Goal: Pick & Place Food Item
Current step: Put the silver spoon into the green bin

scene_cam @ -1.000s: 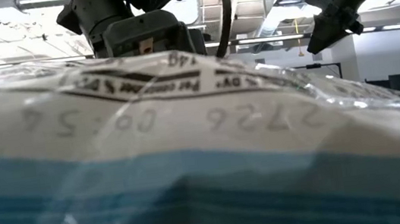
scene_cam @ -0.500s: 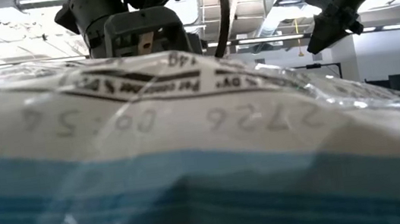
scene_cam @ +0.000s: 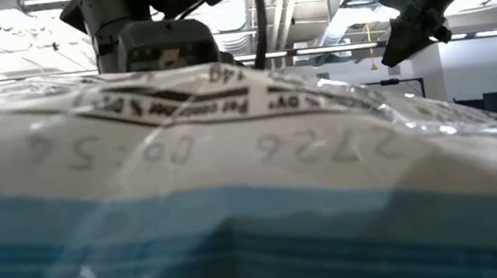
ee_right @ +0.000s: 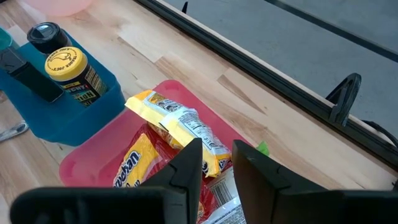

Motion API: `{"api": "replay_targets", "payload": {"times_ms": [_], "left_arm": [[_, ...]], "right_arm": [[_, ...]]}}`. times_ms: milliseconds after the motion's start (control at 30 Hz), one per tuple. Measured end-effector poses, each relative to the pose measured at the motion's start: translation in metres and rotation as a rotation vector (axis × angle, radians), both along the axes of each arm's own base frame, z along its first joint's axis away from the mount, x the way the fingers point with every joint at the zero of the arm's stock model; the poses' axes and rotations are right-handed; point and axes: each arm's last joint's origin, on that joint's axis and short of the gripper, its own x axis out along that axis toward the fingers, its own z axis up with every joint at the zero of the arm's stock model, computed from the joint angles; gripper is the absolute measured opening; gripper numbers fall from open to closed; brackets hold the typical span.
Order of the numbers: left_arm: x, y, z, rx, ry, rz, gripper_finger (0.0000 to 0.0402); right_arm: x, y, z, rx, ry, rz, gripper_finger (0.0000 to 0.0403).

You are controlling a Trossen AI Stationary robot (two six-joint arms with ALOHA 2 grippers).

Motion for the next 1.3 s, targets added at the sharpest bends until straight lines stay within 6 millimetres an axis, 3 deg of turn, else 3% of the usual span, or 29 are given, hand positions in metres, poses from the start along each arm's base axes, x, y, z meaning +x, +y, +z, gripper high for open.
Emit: {"api": "replay_targets", "payload": {"times_ms": [400,733,1033,1300], "left_arm": [[-0.008,0.000,0.026,-0.002,-0.045,0.072,0.0000],[0.003,-0.002,0.032,0.058,-0.197,-0.051,0.0000],[0.002,-0.001,0.031,0.094,-0.200,-0.059,0.0000],[-0.012,0.004,0.008,0.085,-0.131,0.019,0.0000]], "right_arm": [[0.000,0.000,0.000,0.000,0.000,0.000,0.0083],[0.000,0.000,0.000,0.000,0.000,0.000,0.0083],[0.000,0.000,0.000,0.000,0.000,0.000,0.0083],[0.000,0.000,0.000,-0.001,-0.001,0.000,0.0083]]}}
